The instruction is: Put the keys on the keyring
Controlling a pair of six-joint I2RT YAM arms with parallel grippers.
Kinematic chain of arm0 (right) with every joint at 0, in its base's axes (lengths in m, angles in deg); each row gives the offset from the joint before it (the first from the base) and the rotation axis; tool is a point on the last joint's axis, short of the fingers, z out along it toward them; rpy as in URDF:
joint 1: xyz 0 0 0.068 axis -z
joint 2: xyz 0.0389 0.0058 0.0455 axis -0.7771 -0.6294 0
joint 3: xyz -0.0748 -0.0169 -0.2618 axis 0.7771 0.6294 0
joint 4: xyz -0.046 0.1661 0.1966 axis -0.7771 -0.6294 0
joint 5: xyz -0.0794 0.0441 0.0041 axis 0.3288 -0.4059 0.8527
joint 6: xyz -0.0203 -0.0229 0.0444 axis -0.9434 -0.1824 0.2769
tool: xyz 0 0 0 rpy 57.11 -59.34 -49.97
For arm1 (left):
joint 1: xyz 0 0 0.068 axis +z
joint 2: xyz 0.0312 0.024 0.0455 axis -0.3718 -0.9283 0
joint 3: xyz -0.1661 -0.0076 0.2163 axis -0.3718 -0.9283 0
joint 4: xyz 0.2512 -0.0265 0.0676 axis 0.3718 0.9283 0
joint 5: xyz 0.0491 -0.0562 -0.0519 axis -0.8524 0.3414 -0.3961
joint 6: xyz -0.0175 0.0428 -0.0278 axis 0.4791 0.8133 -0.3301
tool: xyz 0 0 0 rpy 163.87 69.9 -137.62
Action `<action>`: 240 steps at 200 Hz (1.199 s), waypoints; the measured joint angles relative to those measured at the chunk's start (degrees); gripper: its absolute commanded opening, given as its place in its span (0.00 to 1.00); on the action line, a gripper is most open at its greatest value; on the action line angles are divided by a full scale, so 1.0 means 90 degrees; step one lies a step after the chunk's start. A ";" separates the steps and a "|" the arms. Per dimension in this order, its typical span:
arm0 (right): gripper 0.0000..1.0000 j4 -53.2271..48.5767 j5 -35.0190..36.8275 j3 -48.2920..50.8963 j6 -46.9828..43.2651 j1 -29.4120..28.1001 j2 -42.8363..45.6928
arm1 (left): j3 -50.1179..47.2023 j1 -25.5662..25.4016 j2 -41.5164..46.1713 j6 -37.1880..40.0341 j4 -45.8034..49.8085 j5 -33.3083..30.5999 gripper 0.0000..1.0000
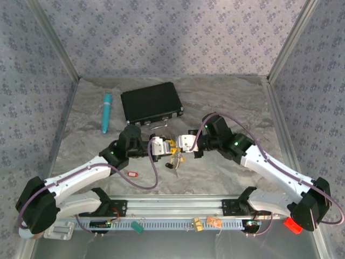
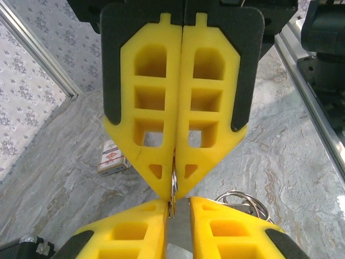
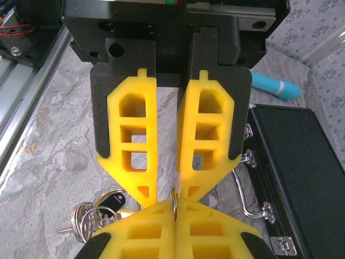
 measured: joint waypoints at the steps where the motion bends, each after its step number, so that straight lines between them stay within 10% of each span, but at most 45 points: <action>1: 0.00 0.0005 0.0002 0.0005 0.0000 -0.0002 0.0000 | 0.0000 -0.0002 0.0000 -0.0002 0.0002 -0.0002 0.12; 66: 0.00 0.0029 0.0141 0.0061 0.0000 -0.0053 0.0000 | -0.0002 -0.0087 0.0002 0.0206 0.0070 -0.0316 0.00; 101: 0.30 0.0126 0.0182 0.0177 0.0073 -0.0036 0.0095 | -0.0007 -0.0153 0.0007 0.0294 0.0087 -0.0391 0.00; 240: 0.23 0.0418 0.0073 0.0777 0.0678 0.0172 0.0554 | -0.0097 -0.0296 0.0051 0.0505 0.0306 -0.0515 0.00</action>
